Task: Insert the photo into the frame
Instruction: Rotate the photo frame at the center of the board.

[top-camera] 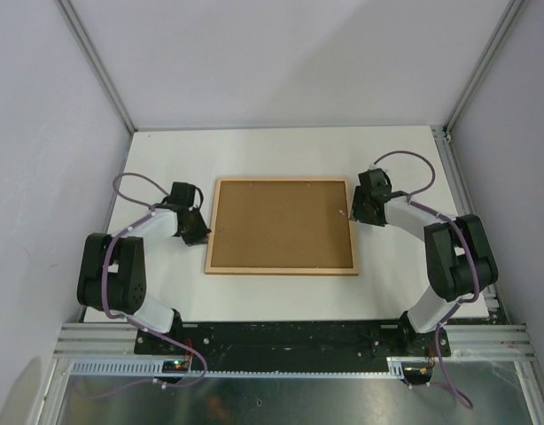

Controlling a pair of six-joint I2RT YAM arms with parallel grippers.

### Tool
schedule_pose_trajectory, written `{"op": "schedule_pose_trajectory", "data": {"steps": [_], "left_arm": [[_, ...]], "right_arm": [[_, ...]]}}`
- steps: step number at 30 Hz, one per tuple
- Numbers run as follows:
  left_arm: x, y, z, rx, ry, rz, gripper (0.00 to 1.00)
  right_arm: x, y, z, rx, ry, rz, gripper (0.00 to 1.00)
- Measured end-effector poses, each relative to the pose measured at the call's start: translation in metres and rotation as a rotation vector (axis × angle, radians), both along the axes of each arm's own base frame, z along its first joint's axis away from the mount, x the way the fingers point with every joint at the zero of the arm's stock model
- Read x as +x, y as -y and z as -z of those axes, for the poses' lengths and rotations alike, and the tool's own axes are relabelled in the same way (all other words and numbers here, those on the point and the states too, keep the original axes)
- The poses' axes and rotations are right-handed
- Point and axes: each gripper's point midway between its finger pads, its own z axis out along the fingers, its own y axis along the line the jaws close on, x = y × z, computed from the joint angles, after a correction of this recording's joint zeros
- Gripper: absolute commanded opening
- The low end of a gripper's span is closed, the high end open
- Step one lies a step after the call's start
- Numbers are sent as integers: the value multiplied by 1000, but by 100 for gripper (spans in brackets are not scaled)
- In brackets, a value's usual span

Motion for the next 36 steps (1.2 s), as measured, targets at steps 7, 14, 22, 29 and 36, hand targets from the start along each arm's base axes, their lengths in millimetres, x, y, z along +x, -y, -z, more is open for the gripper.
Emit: {"op": "schedule_pose_trajectory", "data": {"steps": [7, 14, 22, 29, 36], "left_arm": [[-4, 4, -1, -18, 0, 18, 3], [-2, 20, -9, -75, 24, 56, 3], [0, 21, -15, -91, 42, 55, 5], [4, 18, -24, -109, 69, 43, 17], [22, 19, -42, -127, 121, 23, 28]], "right_arm": [[16, -24, -10, 45, 56, -72, 61], [21, -68, -25, 126, 106, -192, 62], [40, -53, -31, 94, 134, -176, 66], [55, -35, -25, 60, 142, -196, 68], [60, -17, -3, 72, 97, -216, 68]]}}
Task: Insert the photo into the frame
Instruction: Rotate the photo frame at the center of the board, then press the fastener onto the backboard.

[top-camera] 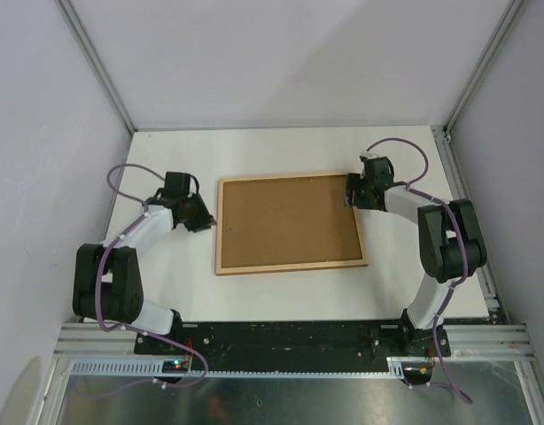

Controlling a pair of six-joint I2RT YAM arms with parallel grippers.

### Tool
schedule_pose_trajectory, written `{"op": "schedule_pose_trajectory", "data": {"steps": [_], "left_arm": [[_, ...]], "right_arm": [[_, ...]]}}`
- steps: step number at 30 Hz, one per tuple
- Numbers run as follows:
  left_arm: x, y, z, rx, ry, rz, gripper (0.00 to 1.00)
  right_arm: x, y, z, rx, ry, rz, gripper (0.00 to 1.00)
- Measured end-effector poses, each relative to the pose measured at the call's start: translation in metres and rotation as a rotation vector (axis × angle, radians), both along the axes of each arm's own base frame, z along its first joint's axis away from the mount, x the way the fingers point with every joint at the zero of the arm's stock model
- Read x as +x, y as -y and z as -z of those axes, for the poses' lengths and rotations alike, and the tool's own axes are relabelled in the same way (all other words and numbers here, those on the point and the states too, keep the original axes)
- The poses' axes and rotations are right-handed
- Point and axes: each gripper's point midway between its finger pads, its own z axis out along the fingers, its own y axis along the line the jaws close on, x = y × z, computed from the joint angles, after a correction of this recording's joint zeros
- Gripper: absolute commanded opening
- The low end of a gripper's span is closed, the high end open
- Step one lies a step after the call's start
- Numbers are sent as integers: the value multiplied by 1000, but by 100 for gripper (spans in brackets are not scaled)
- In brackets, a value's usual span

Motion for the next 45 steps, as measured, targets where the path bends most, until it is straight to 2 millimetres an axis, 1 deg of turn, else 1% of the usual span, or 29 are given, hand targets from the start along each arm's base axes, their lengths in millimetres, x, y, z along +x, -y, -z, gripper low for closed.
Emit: {"op": "schedule_pose_trajectory", "data": {"steps": [3, 5, 9, 11, 15, 18, 21, 24, 27, 30, 36, 45], "left_arm": [[17, 2, -13, -9, 35, -9, 29], [29, 3, -18, -12, 51, -12, 30], [48, 5, -16, -14, 53, -18, 31], [53, 6, -13, -15, 43, -24, 31], [57, 6, -5, -11, 24, -27, 31], [57, 4, -3, -3, 20, -32, 31], [58, 2, -3, 9, 22, -38, 31], [59, 0, -2, 19, 23, -44, 31], [59, -3, -2, 31, 25, -50, 31], [60, -5, -2, 41, 28, -52, 31], [62, -12, -2, 59, 32, -69, 31], [63, -20, -1, 72, 32, -92, 30]], "right_arm": [[2, 4, 3, 13, -5, -1, 68], [1, 2, 5, 22, -12, -9, 68], [-1, -10, 9, 49, -21, -38, 68], [-2, -19, 8, 66, -24, -57, 67], [-5, -28, 8, 75, -28, -64, 67], [-8, -35, 8, 80, -33, -70, 67], [-15, -45, 8, 80, -42, -82, 66], [-27, -55, 7, 77, -57, -105, 66], [-33, -59, 6, 68, -62, -113, 66], [-32, -57, 6, 65, -60, -108, 66], [-23, -51, 3, 47, -24, -111, 65], [-24, -54, 10, -18, -19, -147, 61]]}}
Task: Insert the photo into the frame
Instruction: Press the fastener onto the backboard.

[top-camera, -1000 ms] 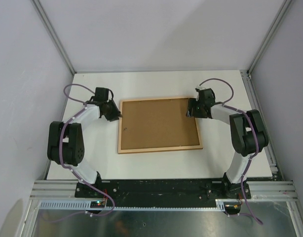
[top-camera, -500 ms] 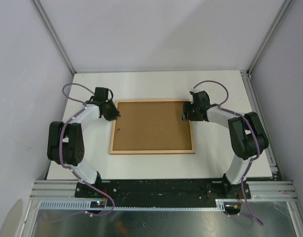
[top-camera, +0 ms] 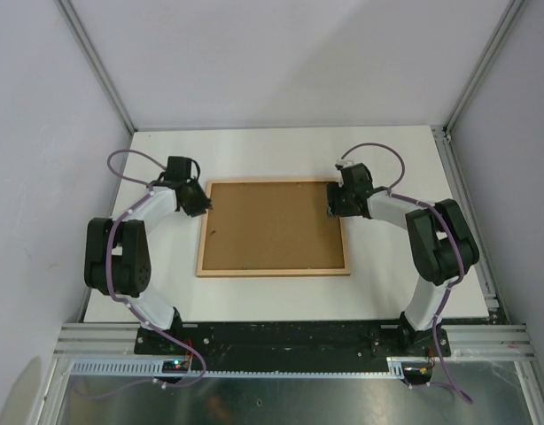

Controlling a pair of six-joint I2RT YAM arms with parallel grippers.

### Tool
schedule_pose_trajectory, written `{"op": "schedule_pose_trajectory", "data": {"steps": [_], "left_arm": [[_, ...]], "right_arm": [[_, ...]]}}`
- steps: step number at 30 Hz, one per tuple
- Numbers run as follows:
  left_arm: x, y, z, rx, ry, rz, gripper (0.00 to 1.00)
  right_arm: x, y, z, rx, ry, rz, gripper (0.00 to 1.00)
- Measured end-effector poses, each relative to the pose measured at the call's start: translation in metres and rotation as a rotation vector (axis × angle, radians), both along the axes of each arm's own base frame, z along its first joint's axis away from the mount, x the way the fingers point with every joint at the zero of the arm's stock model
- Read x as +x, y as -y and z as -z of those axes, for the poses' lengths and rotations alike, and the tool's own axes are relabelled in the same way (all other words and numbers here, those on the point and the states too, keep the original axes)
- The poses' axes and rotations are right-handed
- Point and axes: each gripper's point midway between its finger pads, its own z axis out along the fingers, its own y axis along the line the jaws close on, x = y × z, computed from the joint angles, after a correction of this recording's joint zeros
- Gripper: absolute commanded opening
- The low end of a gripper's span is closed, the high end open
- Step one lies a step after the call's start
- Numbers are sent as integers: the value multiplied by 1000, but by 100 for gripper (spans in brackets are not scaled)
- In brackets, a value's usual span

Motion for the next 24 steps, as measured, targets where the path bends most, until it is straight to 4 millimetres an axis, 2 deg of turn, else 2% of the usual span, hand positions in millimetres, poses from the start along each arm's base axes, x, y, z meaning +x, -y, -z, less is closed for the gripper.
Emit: {"op": "schedule_pose_trajectory", "data": {"steps": [8, 14, 20, 24], "left_arm": [[1, -7, 0, 2, 0, -19, 29], [0, -16, 3, 9, -7, -45, 31], [-16, -17, 16, 10, -47, -45, 32], [-24, -17, 16, 10, -50, -44, 32]], "right_arm": [[8, 0, -2, -38, 24, 15, 56], [11, 1, -2, -51, 32, 32, 42], [13, 5, -3, -59, 38, 61, 31], [15, 7, -4, -64, 42, 70, 21]]}}
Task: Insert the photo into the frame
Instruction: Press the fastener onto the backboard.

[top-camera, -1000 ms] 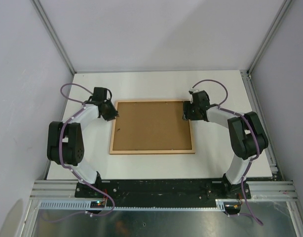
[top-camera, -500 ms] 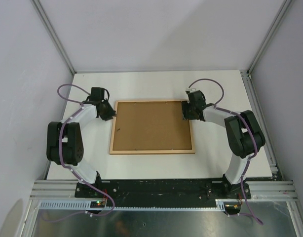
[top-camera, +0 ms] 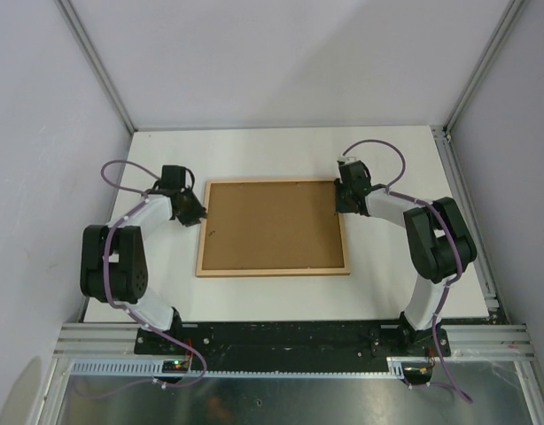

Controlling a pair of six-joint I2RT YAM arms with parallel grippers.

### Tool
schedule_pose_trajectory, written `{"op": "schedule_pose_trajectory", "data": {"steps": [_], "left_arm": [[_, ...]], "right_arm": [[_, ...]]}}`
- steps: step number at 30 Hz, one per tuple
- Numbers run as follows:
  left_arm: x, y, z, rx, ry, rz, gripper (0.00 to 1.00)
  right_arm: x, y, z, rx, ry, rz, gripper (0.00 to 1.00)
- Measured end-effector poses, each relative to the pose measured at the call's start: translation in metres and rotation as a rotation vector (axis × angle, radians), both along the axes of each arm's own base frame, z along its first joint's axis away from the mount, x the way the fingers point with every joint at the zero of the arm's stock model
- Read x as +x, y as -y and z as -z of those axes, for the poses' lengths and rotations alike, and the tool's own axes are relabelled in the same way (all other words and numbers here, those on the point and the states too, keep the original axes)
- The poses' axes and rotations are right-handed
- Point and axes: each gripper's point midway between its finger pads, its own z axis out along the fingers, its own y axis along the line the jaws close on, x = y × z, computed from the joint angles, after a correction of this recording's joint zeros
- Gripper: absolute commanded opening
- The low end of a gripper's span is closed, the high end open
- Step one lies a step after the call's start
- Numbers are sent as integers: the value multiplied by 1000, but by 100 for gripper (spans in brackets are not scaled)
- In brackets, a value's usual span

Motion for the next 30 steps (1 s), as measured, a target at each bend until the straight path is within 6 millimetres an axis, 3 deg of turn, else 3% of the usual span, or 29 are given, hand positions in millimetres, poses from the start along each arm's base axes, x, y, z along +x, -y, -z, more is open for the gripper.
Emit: {"op": "schedule_pose_trajectory", "data": {"steps": [7, 13, 20, 30], "left_arm": [[-6, -1, -10, 1, 30, 1, 43], [-13, -7, -11, 36, 33, 3, 59], [-20, -12, -6, 69, 9, 20, 62], [-25, -4, 5, 80, -26, 72, 61]], "right_arm": [[1, 1, 0, 2, 0, 13, 3], [1, 3, 0, 14, -5, 21, 0], [1, 3, 0, 44, -16, 21, 37], [-2, 1, 2, 66, -35, 10, 46]]}}
